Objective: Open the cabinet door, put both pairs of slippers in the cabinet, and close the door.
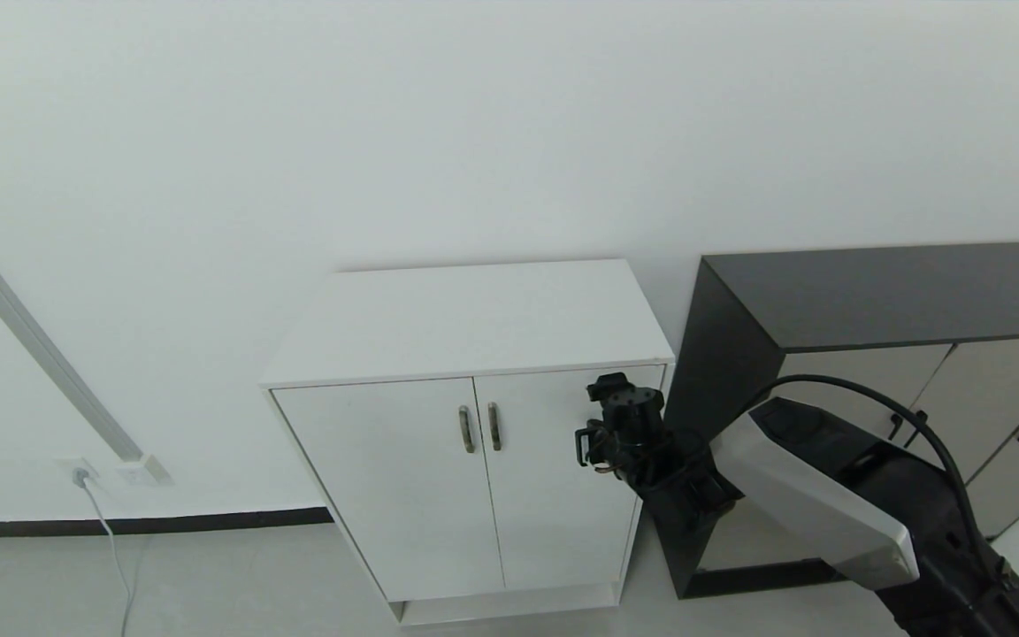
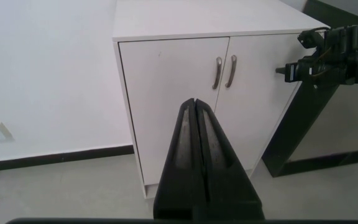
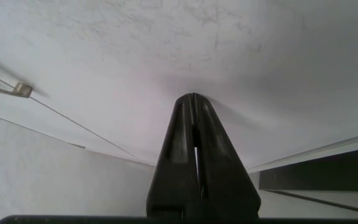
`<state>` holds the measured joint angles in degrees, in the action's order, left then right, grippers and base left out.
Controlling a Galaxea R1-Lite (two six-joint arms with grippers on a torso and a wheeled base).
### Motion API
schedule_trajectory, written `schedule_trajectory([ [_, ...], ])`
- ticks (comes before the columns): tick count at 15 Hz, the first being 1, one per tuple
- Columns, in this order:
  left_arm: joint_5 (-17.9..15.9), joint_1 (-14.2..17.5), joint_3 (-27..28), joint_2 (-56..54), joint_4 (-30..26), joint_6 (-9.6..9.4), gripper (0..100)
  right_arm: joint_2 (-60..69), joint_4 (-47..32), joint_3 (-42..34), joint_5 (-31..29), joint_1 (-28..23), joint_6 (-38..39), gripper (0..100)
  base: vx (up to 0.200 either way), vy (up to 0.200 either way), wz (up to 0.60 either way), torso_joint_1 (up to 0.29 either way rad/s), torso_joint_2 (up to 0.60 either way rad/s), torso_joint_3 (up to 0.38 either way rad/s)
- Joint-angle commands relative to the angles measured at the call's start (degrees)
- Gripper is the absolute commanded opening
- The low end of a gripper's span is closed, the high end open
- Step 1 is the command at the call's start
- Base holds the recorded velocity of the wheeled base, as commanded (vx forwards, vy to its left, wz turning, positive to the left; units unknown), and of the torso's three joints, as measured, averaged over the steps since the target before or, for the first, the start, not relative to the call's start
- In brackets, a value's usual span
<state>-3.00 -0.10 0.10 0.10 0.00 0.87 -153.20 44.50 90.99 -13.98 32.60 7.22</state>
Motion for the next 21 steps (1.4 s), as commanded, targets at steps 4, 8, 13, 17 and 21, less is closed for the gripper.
schedule_trajectory([
  [4, 0.01, 0.01, -0.01, -0.01, 0.00, 0.01, 0, -0.08, 0.42, -0.20, -0.17, 0.01, -0.01, 0, 0.000, 0.000, 0.00, 0.000, 0.00, 0.000],
  [8, 0.01, 0.01, -0.01, -0.01, 0.00, 0.01, 0, 6.25, 3.76, -10.31, -0.96, 0.27, 0.08, 0, 0.000, 0.000, 0.00, 0.000, 0.00, 0.000],
  [13, -0.08, 0.01, -0.01, -0.01, 0.00, 0.01, 0, 19.69, 14.92, -33.25, -1.05, 0.27, -0.01, 0, 0.000, 0.000, 0.00, 0.000, 0.00, 0.000],
  [17, -0.08, 0.01, -0.01, -0.01, 0.00, 0.01, 0, 29.36, 22.83, -49.24, -2.72, -0.87, -0.10, 0, 0.000, 0.000, 0.00, 0.000, 0.00, 0.000],
  [21, 0.01, 0.01, -0.01, -0.01, 0.00, 0.01, 0, 39.38, 25.99, -61.46, -2.80, -4.30, -1.50, 0, 0.000, 0.000, 0.00, 0.000, 0.00, 0.000],
])
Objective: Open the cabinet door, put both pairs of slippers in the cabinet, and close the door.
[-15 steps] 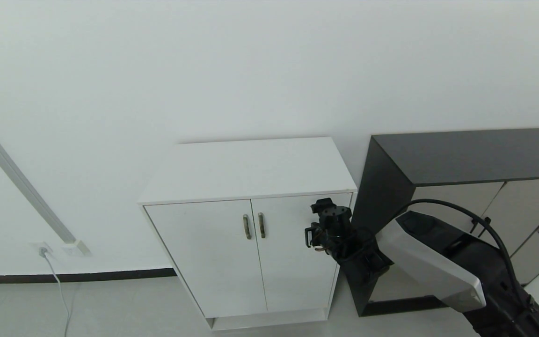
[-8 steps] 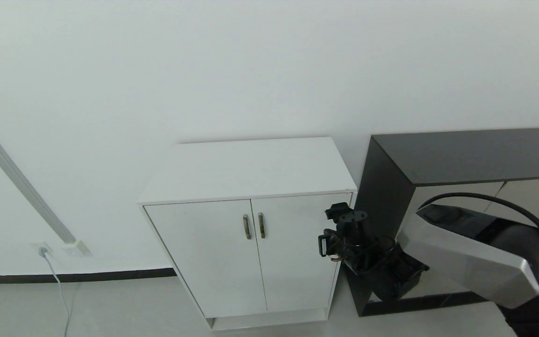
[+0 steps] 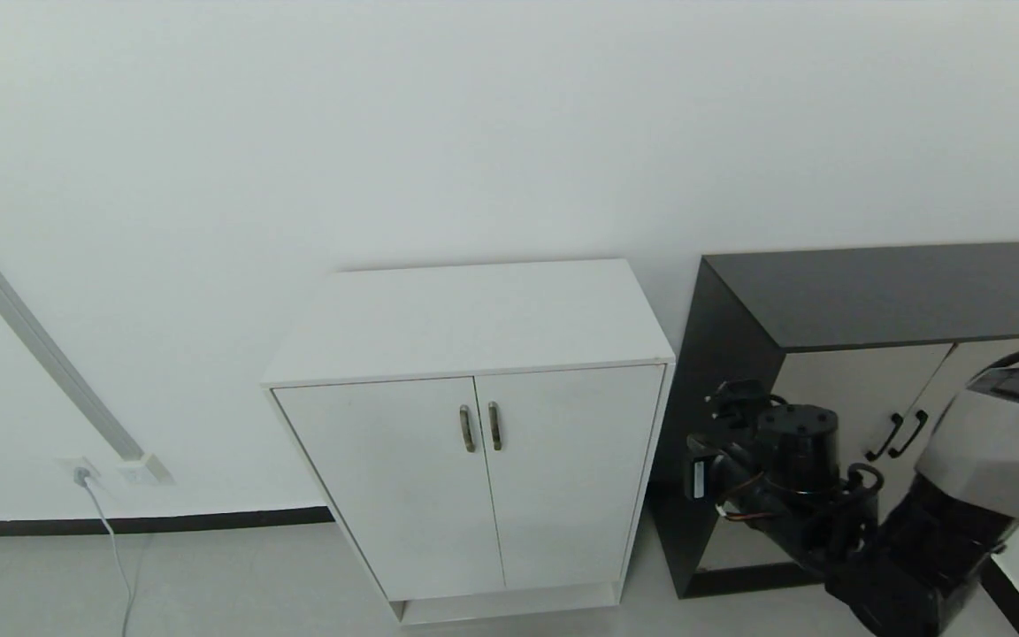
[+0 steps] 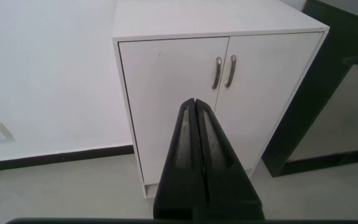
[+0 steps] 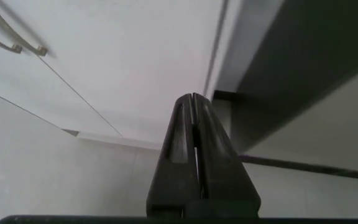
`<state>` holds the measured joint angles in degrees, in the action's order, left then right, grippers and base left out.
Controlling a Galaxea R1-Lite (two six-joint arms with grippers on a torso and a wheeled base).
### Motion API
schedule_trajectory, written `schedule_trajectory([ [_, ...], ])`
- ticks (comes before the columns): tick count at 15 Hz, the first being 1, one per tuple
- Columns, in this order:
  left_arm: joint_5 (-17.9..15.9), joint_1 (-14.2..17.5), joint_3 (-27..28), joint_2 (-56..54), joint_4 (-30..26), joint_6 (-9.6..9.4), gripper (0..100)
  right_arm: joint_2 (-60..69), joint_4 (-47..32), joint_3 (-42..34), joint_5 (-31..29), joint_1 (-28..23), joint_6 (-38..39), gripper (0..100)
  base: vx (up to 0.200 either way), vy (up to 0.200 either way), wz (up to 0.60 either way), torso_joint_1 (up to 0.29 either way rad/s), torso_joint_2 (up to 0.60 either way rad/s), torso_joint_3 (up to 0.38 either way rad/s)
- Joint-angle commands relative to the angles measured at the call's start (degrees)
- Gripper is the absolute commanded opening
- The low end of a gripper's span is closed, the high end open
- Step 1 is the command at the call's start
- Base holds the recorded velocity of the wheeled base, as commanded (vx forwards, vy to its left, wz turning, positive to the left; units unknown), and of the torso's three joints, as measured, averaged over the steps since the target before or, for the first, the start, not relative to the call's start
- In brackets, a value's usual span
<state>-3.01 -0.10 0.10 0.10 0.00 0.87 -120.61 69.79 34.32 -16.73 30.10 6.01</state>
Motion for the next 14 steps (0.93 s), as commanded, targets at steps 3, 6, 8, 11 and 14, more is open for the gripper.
schedule_trajectory([
  [3, 0.02, 0.01, -0.01, -0.01, 0.00, 0.01, 0, 14.79, 0.61, -12.26, -0.06, -4.79, -1.35, 0, 0.000, 0.000, 0.00, 0.000, 0.00, 0.000],
  [6, 0.02, 0.01, -0.01, -0.01, 0.00, 0.01, 0, 23.32, 0.43, -18.41, 0.03, -6.46, -2.32, 0, 0.000, 0.000, 0.00, 0.000, 0.00, 0.000],
  [8, 0.02, 0.01, -0.01, -0.01, 0.00, 0.01, 0, 28.94, -0.18, -21.48, 0.03, -6.63, -3.11, 0, 0.000, 0.000, 0.00, 0.000, 0.00, 0.000],
  [11, 0.02, 0.01, -0.01, -0.01, 0.00, 0.10, 0, 34.74, -0.71, -25.53, 0.03, -7.16, -4.96, 0, 0.000, 0.000, 0.00, 0.000, 0.00, 0.000],
  [14, 0.02, 0.01, -0.01, -0.01, 0.00, 0.10, 0, 38.61, -1.15, -27.99, 0.03, -8.04, -6.19, 0, 0.000, 0.000, 0.00, 0.000, 0.00, 0.000],
])
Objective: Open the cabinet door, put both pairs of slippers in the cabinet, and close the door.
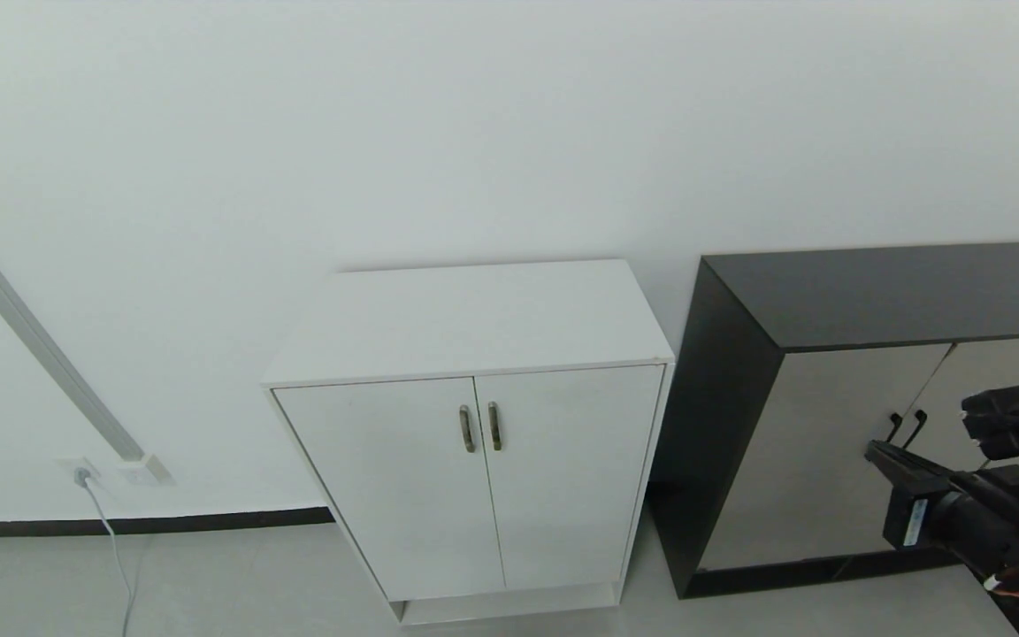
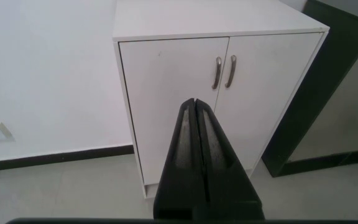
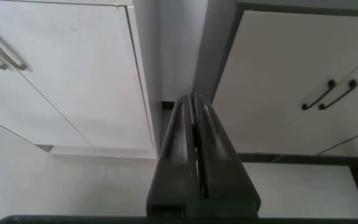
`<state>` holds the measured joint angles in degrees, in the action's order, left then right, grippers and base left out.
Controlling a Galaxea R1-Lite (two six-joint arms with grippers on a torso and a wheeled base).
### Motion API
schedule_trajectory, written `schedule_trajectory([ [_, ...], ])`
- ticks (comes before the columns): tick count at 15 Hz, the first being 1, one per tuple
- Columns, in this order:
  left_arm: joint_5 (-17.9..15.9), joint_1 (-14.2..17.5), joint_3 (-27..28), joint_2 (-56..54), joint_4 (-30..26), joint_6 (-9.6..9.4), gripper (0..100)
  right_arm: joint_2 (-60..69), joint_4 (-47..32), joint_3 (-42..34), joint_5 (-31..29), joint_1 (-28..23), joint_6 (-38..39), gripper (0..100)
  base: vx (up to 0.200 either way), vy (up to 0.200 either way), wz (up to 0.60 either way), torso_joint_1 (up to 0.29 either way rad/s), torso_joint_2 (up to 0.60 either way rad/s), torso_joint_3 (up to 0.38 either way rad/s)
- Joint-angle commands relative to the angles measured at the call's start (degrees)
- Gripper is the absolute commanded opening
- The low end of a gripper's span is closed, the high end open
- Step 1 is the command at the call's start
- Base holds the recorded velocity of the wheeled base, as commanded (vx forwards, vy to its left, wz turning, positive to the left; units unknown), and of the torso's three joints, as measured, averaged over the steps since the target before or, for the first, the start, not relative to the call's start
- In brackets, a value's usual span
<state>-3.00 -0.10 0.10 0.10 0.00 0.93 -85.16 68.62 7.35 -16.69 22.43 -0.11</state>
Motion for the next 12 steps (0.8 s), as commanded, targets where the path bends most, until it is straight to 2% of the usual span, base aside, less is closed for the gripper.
schedule_trajectory([
  [1, 0.01, 0.01, -0.01, -0.01, 0.00, 0.04, 0, 5.27, -0.51, -2.08, -0.01, -0.81, -0.77, 0, 0.000, 0.000, 0.00, 0.000, 0.00, 0.000],
  [5, 0.01, 0.01, -0.01, -0.01, 0.00, 0.04, 0, 13.18, -7.10, -3.66, 0.08, -1.42, -1.38, 0, 0.000, 0.000, 0.00, 0.000, 0.00, 0.000],
  [12, 0.01, 0.01, -0.01, -0.01, 0.00, 0.04, 0, 34.89, -34.96, -1.20, 2.27, -1.42, -1.38, 0, 0.000, 0.000, 0.00, 0.000, 0.00, 0.000],
])
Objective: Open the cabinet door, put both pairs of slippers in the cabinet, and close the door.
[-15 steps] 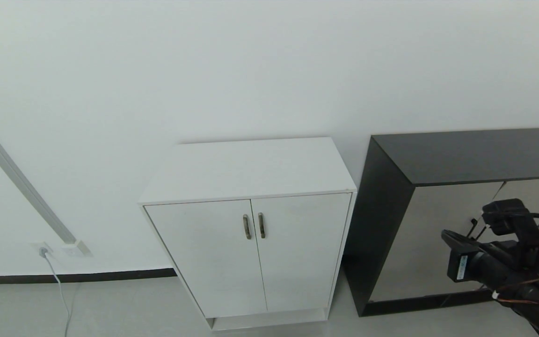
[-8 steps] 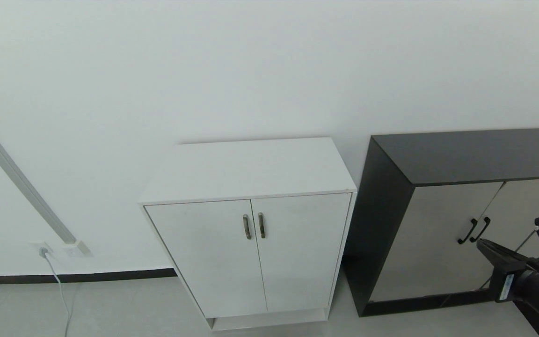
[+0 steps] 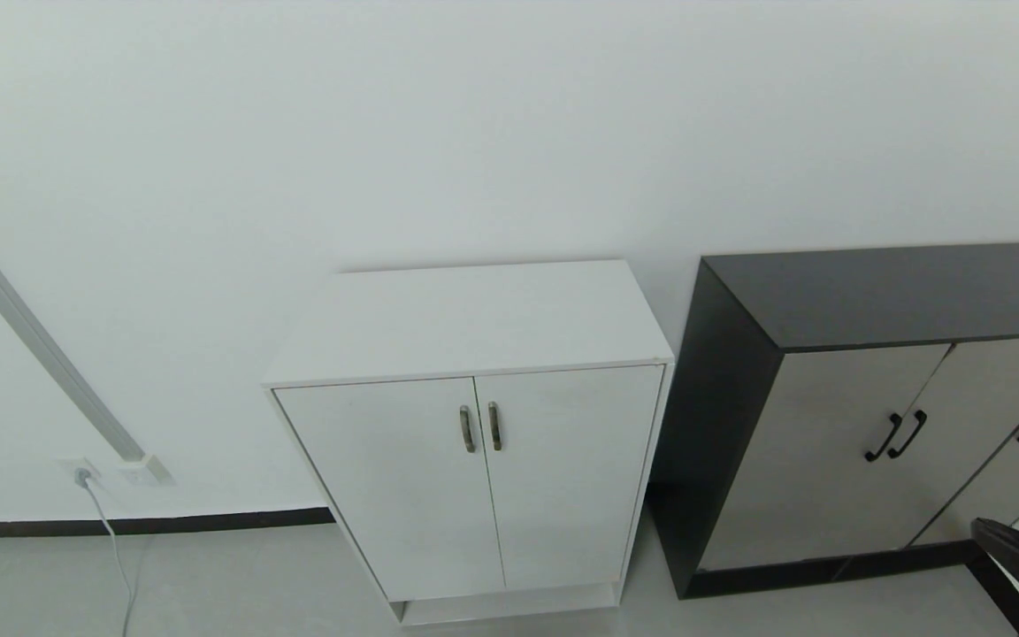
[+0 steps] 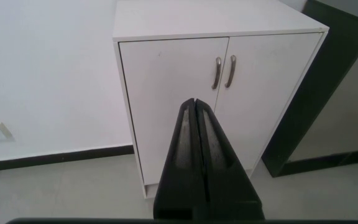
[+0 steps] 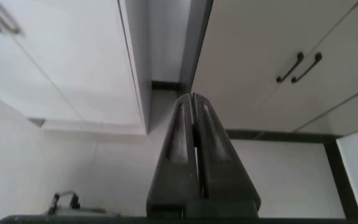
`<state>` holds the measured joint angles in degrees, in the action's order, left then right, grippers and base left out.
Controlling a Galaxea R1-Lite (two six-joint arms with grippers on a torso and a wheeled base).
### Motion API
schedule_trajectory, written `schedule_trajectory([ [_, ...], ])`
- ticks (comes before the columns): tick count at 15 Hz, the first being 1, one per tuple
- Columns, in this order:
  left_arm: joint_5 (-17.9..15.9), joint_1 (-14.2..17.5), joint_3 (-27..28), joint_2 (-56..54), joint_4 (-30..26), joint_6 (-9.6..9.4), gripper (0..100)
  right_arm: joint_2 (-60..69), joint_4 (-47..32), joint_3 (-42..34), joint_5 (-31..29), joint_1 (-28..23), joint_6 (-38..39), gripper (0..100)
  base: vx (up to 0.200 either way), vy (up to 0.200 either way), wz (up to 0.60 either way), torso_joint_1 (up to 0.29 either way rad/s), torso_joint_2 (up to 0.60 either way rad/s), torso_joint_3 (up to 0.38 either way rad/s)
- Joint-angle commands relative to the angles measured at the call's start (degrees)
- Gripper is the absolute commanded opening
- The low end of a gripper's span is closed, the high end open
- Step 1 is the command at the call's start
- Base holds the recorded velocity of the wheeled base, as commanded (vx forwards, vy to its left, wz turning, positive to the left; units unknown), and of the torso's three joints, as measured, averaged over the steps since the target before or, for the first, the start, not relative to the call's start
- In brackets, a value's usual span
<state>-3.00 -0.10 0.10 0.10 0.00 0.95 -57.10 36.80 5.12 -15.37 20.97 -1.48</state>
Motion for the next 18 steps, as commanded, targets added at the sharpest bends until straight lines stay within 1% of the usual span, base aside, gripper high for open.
schedule_trajectory([
  [1, 0.01, 0.01, -0.01, -0.01, 0.00, 0.02, 0, 8.32, -5.87, 1.03, 2.28, 0.04, -0.02, 0, 0.000, 0.000, 0.00, 0.000, 0.00, 0.000],
  [5, 0.01, 0.01, -0.01, -0.01, 0.00, 0.02, 0, 13.07, -14.13, -0.29, 8.25, 0.04, -0.02, 0, 0.000, 0.000, 0.00, 0.000, 0.00, 0.000],
  [8, 0.01, 0.01, -0.01, -0.01, 0.00, 0.02, 0, 13.86, -20.02, -2.22, 10.45, 0.21, -0.02, 0, 0.000, 0.000, 0.00, 0.000, 0.00, 0.000],
  [11, 0.01, 0.01, -0.01, -0.01, 0.00, 0.02, 0, 13.77, -23.44, -5.12, 12.21, 0.39, -0.02, 0, 0.000, 0.000, 0.00, 0.000, 0.00, 0.000],
  [12, 0.01, 0.01, -0.01, -0.01, 0.00, 0.02, 0, 13.77, -25.90, -5.12, 13.18, 0.39, 0.16, 0, 0.000, 0.000, 0.00, 0.000, 0.00, 0.000],
  [17, 0.01, 0.01, -0.01, -0.01, 0.00, 0.02, 0, 13.16, -30.48, -5.12, 16.34, 0.39, 0.16, 0, 0.000, 0.000, 0.00, 0.000, 0.00, 0.000],
  [18, 0.01, 0.01, -0.01, -0.01, 0.00, 0.02, 0, 13.42, -32.67, -5.12, 17.04, 0.39, 0.16, 0, 0.000, 0.000, 0.00, 0.000, 0.00, 0.000],
])
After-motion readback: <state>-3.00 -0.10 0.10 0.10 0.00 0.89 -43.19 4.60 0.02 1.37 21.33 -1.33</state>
